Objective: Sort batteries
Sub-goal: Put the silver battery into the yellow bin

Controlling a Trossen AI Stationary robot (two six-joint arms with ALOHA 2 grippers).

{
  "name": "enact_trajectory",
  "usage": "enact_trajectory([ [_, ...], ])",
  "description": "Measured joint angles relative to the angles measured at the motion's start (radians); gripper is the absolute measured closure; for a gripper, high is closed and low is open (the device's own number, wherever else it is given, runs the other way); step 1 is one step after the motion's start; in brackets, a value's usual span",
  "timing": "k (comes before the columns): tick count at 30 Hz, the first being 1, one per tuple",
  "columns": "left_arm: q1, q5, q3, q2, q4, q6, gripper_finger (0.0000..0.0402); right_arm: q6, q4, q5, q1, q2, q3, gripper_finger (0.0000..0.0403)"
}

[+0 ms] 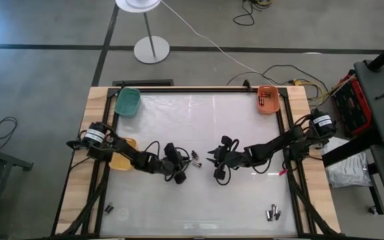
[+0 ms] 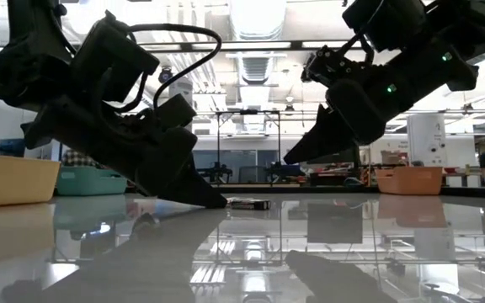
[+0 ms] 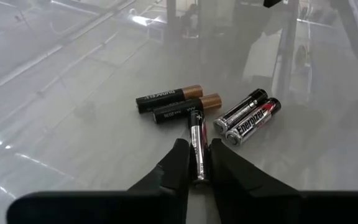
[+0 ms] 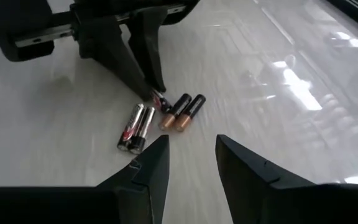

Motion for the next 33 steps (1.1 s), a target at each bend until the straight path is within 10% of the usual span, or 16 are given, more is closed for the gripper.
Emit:
enact_trajectory([
  [18, -0.002, 0.071, -0.012, -0.078, -0.097, -0.027, 0.0389, 0.025, -0.041, -0.001, 0.004, -0.004, 0.0, 0.0259],
  [33, -0.033, 0.19, 0.097, -0.694, -1.201, -0.19, 0.0389, 0.025, -0.037, 0.003, 0.004, -0.005, -0.002, 0.0287],
])
